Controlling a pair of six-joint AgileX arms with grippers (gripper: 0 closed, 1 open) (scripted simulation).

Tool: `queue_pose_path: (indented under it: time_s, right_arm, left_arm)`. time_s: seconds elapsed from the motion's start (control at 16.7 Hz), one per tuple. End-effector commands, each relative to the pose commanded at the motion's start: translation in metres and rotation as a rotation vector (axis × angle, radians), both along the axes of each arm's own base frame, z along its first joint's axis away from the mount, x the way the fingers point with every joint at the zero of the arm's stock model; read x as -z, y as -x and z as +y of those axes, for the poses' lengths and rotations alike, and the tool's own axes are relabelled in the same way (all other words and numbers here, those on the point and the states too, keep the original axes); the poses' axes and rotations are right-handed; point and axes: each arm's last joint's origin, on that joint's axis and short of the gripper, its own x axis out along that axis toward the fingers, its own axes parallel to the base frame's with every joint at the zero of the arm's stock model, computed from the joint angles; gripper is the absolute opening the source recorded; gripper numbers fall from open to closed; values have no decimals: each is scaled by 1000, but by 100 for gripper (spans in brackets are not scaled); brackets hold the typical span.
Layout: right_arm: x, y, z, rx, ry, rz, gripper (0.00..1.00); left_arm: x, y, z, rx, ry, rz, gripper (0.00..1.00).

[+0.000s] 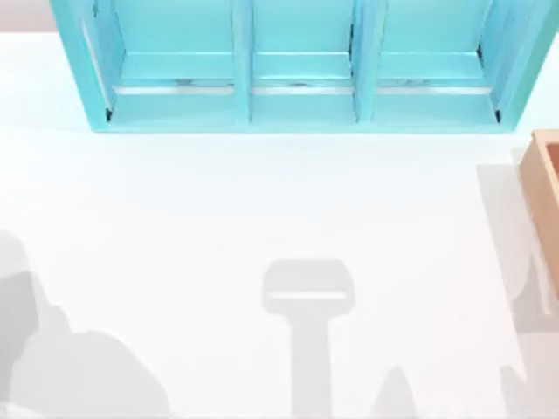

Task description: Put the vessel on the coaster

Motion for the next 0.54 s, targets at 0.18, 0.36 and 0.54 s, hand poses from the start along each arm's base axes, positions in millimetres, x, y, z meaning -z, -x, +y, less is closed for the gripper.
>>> queue_pose_path:
  time_s: [0.18, 0.36, 0.54]
  right_arm:
    - [0, 0, 0, 0, 0, 0, 100]
    - [0, 0, 0, 0, 0, 0, 100]
    - [0, 0, 0, 0, 0, 0, 100]
  left_arm:
    - [0, 0, 0, 0, 0, 0, 98]
    - [0, 0, 0, 0, 0, 0, 100]
    - [0, 0, 0, 0, 0, 0, 100]
